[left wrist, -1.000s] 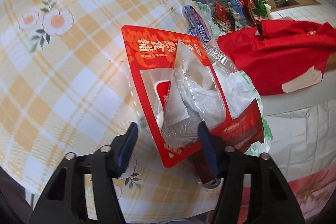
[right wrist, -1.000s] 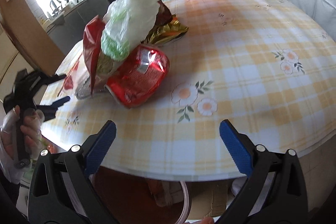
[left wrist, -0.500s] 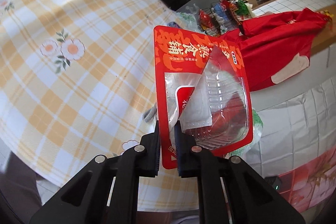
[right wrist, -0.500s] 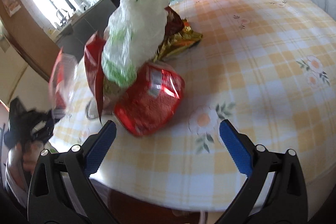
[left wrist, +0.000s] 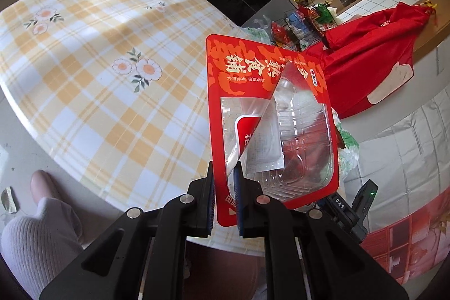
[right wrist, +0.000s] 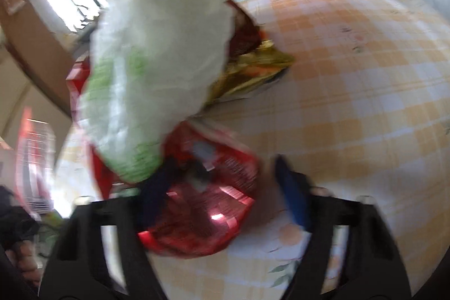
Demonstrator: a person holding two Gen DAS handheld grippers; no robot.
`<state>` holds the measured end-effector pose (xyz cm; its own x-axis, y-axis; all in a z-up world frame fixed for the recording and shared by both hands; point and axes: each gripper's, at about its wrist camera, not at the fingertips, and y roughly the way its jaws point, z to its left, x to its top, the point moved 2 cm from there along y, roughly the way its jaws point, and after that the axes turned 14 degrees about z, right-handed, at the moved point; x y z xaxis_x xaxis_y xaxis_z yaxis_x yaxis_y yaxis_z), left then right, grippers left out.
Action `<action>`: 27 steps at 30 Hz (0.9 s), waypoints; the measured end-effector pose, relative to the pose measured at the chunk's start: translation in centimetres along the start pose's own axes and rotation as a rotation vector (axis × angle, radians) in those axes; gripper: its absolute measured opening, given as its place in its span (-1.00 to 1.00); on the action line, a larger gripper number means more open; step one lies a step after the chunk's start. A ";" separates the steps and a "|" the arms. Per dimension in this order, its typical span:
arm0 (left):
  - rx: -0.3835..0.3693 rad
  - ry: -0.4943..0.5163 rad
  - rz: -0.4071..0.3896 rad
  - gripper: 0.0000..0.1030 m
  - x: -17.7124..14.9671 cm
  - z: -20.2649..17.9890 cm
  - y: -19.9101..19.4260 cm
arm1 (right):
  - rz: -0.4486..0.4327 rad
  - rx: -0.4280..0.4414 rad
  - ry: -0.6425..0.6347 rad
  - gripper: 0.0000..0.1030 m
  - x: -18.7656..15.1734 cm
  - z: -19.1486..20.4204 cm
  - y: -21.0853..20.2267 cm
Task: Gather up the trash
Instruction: 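Grasp the red-framed clear package with the left gripper while the right gripper grasps the crushed red can, then lower both held items over the bin and open both grippers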
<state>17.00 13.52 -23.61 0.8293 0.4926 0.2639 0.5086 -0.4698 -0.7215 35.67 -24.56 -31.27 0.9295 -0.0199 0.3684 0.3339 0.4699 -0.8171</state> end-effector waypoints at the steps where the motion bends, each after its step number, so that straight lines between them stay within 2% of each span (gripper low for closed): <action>1: 0.001 0.007 0.001 -0.77 -0.2 -0.1 -0.1 | -0.007 0.000 -0.008 -0.15 -0.3 0.2 -0.4; 6: 0.008 0.051 0.005 -0.77 -1.5 -1.2 -0.4 | -0.049 0.010 -0.008 -0.27 -2.4 0.6 -2.7; 11: -0.020 0.059 0.007 -0.77 -3.1 -2.1 -0.9 | -0.075 -0.007 -0.004 -0.29 -5.2 0.8 -5.1; 17: -0.017 0.114 0.005 -0.77 -5.5 -3.5 -1.9 | -0.143 -0.014 -0.003 -0.29 -7.8 1.0 -9.3; 27: 0.086 0.285 -0.017 -0.77 -9.9 -5.8 -3.4 | -0.291 0.006 -0.048 -0.29 -11.5 2.8 -17.3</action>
<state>8.40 5.94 -20.06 0.8585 0.2690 0.4367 0.5118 -0.3931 -0.7639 18.73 -30.02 -20.15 0.7861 -0.1129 0.6076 0.5844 0.4557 -0.6714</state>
